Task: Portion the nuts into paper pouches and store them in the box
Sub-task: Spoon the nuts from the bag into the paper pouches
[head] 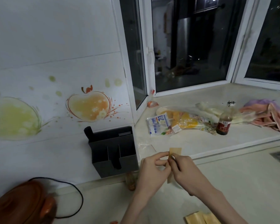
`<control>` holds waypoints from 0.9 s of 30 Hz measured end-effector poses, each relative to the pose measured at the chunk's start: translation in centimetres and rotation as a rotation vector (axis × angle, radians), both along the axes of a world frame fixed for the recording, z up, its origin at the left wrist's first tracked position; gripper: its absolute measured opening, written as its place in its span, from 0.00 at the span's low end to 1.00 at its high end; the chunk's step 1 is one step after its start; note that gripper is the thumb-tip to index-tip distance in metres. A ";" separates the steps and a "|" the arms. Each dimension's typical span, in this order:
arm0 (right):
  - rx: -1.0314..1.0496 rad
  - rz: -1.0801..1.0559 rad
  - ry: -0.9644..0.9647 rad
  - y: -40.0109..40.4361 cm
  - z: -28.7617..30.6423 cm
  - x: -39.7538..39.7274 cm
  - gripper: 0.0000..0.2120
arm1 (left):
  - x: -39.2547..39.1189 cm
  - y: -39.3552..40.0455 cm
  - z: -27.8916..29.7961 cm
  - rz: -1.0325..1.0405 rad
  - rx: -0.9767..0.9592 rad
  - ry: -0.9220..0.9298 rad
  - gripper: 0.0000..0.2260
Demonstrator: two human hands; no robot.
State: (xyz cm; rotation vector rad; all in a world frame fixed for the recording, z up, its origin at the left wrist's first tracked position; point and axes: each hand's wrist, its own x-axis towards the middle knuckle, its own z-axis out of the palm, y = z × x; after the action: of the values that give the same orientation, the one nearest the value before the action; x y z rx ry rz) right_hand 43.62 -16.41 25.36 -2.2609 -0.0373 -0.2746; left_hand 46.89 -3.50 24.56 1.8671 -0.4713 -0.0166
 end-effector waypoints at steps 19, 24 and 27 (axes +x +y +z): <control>0.144 0.210 0.171 -1.8 -1.5 1.8 0.15 | 0.2 0.4 -0.1 -0.256 0.250 0.137 0.15; 0.301 0.151 0.169 -1.9 -1.7 1.9 0.17 | 0.5 -0.1 -0.2 -0.242 0.206 0.181 0.15; 0.406 0.156 0.191 -2.0 -2.0 1.6 0.22 | 0.6 -0.2 -0.2 -0.228 0.193 0.184 0.16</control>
State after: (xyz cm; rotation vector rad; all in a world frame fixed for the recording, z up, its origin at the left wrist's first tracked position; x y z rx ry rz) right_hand 45.19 -18.43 23.38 -1.8586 -0.0525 0.0196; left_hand 47.46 -3.73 24.34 1.9679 -0.5673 -0.3955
